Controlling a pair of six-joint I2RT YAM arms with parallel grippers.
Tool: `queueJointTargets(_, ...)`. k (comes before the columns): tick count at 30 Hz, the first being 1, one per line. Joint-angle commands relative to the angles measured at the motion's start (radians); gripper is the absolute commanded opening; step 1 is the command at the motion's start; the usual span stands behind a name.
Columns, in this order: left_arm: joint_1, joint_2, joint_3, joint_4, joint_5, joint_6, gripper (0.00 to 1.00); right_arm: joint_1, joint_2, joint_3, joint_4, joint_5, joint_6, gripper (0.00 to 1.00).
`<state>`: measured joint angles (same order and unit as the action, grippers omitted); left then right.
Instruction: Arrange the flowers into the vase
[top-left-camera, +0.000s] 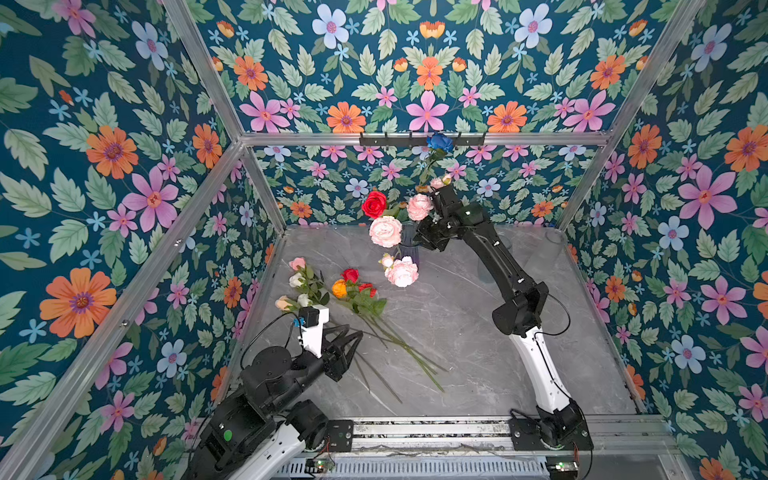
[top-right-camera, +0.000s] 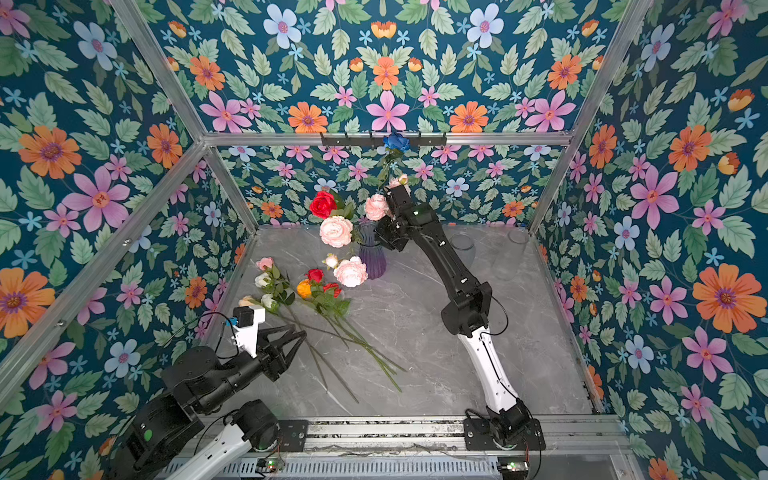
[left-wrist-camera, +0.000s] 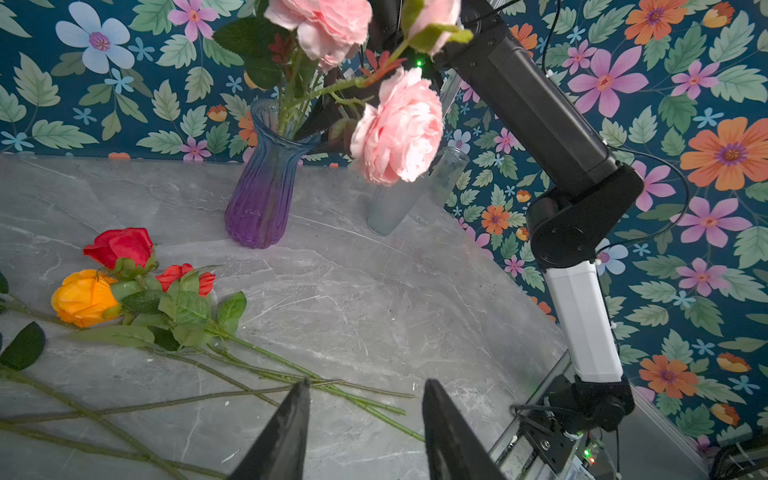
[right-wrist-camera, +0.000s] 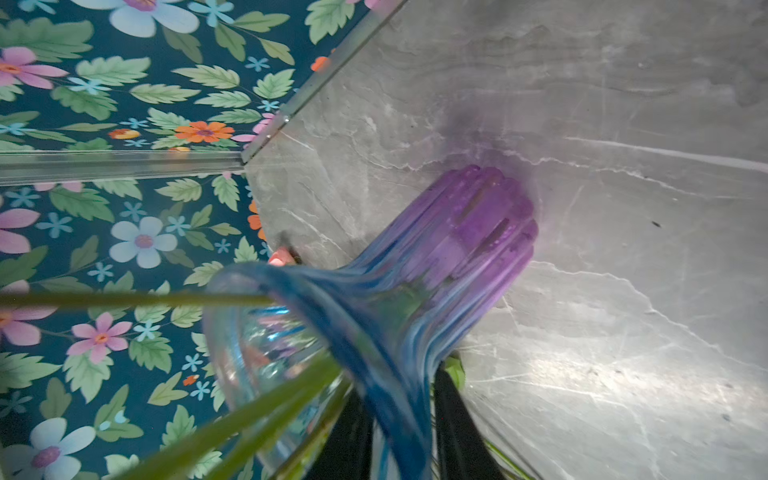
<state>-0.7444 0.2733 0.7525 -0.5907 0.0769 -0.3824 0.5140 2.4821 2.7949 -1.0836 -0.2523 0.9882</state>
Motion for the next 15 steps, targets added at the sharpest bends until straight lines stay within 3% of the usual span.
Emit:
queueJointTargets(1, 0.005, 0.001, 0.000, 0.034, 0.010, 0.019, 0.47, 0.001, -0.005, 0.004, 0.042, -0.010, 0.000, 0.29)
queueJointTargets(9, 0.009, 0.000, -0.001, 0.035, 0.015, 0.021, 0.47, -0.004, -0.017, 0.003, 0.060, -0.024, 0.003, 0.30)
queueJointTargets(15, 0.020, 0.003, -0.001, 0.035, 0.015, 0.022, 0.47, -0.002, -0.060, 0.000, 0.038, -0.025, -0.023, 0.41)
